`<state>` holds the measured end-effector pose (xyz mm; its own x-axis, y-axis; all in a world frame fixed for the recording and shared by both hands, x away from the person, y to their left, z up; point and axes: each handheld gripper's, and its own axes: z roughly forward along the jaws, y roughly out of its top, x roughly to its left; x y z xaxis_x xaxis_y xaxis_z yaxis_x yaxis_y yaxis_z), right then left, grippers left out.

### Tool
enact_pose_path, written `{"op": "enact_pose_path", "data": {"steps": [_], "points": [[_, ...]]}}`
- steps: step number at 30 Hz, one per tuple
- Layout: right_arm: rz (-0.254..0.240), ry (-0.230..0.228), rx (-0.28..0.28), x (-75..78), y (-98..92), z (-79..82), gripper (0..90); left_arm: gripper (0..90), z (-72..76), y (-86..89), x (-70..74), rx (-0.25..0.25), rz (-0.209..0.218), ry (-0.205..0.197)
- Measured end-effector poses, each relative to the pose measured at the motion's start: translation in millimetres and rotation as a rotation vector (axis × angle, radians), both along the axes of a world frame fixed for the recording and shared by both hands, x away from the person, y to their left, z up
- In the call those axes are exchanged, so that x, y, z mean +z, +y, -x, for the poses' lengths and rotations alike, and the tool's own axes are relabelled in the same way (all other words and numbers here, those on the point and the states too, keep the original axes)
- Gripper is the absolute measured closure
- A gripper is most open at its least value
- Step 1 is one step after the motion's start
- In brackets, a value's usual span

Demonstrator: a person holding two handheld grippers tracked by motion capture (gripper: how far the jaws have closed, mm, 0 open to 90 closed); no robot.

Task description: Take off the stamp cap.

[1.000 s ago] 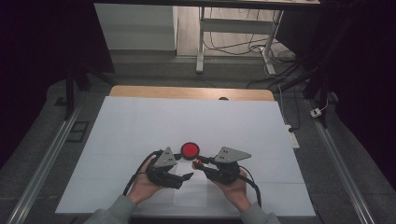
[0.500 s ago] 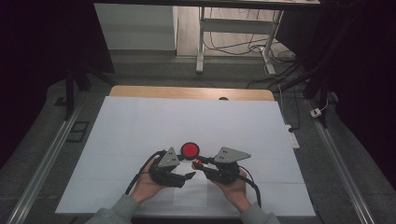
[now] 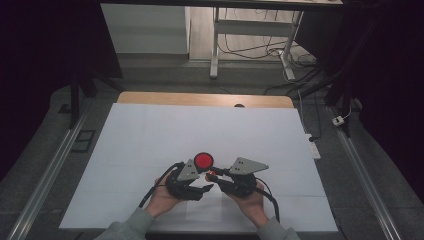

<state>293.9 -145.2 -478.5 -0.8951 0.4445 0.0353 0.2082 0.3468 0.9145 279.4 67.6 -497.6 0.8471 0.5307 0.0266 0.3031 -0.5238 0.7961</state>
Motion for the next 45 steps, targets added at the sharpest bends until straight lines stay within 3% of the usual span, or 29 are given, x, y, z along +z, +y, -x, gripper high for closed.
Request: {"op": "enact_pose_path", "data": {"steps": [33,45], "points": [[0.003,0.001,0.003,-0.9,0.6,0.3,71.7,61.5,-0.7,-8.5,-3.1,-0.017,-0.036,-0.028],[-0.001,0.004,0.001,-1.4,0.6,0.4,71.7,64.7,0.4,-9.0,-3.0,-0.023,-0.048,-0.041]]}}
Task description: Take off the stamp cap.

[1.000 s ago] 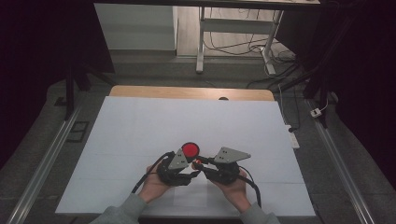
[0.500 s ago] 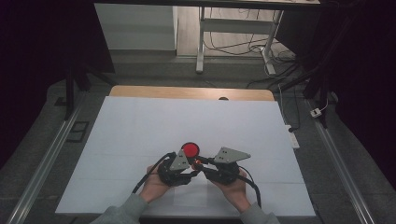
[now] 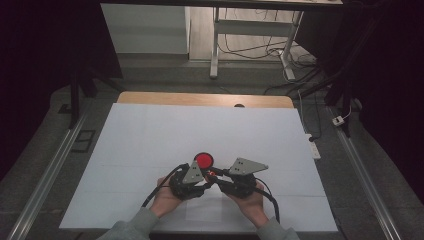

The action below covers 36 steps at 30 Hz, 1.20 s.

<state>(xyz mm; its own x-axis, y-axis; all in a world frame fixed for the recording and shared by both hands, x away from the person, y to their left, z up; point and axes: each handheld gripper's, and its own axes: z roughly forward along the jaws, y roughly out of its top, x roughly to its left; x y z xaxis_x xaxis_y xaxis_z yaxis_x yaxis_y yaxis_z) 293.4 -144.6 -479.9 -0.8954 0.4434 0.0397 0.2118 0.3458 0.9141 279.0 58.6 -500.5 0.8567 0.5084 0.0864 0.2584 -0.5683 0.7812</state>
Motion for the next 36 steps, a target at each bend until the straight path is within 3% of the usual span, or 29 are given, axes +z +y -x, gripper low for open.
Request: {"op": "enact_pose_path", "data": {"steps": [13,36], "points": [[0.010,-0.004,0.001,-1.0,0.7,0.3,71.7,65.5,1.3,-0.7,-0.5,0.000,-0.031,-0.017],[0.012,-0.020,-0.008,-2.6,2.2,3.0,72.0,65.7,3.4,-1.0,-1.8,0.015,-0.033,-0.021]]}}
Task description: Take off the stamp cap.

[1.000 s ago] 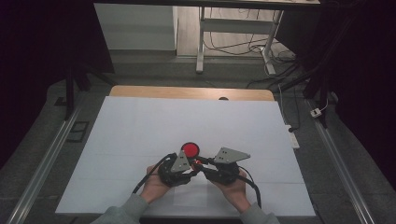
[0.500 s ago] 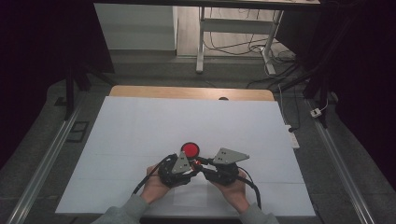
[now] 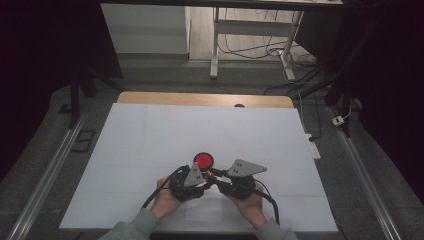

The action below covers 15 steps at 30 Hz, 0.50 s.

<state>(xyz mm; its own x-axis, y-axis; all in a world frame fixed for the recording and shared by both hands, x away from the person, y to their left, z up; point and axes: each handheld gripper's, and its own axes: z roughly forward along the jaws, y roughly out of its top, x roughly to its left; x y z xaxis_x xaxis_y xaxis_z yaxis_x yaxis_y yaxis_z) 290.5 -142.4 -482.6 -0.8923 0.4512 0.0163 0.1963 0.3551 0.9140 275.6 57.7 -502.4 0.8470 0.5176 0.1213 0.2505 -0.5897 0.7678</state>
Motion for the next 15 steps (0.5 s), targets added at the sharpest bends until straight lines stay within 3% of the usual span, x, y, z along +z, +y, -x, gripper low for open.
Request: {"op": "enact_pose_path", "data": {"steps": [13,15], "points": [[0.005,-0.011,-0.002,0.0,-0.2,0.9,72.1,65.7,-0.4,0.1,-0.4,0.001,0.004,0.004],[-0.012,-0.028,-0.012,0.6,-1.3,1.5,72.1,65.8,-1.4,-0.5,-3.6,0.010,-0.042,0.004]]}}
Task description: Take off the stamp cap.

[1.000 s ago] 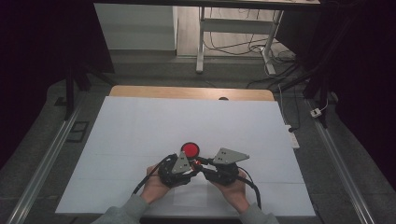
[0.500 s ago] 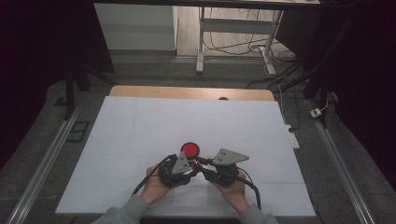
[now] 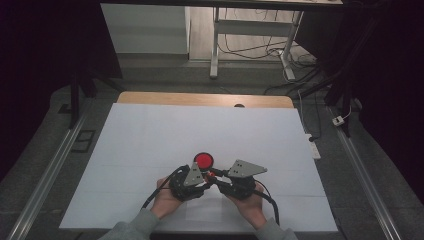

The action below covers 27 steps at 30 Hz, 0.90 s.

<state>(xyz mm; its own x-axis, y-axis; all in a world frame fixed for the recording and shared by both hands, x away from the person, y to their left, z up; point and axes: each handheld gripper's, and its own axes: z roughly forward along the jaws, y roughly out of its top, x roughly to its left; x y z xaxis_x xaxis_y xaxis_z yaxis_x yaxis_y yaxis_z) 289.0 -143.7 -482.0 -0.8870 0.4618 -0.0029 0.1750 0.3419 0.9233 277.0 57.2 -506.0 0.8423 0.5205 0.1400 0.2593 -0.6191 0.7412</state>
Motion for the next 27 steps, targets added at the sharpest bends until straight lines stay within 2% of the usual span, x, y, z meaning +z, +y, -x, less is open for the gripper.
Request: {"op": "enact_pose_path", "data": {"steps": [1,2,3,5,10,17,27], "points": [[-0.010,-0.008,-0.011,2.0,-2.1,0.2,72.1,65.8,-0.9,0.6,-3.6,0.005,-0.012,0.002],[-0.026,-0.011,-0.019,5.3,-6.0,-1.1,72.2,65.8,-1.2,2.6,-5.2,0.009,0.034,0.024],[-0.049,0.002,-0.032,8.5,-11.3,-2.9,72.2,65.8,-0.8,3.6,-3.0,0.008,0.059,0.028],[-0.066,0.010,-0.049,10.5,-18.6,-4.6,72.2,65.7,0.8,4.0,2.8,0.005,0.073,0.008],[-0.074,0.015,-0.047,10.2,-20.8,-5.2,72.1,65.7,0.4,5.4,3.5,0.004,0.064,0.008],[-0.067,0.013,-0.045,9.6,-20.0,-5.3,72.1,65.7,-0.6,9.5,4.5,0.006,0.073,0.008],[-0.065,0.007,-0.047,10.3,-21.1,-4.6,72.1,65.7,0.7,25.2,9.7,0.018,0.118,0.013]]}}
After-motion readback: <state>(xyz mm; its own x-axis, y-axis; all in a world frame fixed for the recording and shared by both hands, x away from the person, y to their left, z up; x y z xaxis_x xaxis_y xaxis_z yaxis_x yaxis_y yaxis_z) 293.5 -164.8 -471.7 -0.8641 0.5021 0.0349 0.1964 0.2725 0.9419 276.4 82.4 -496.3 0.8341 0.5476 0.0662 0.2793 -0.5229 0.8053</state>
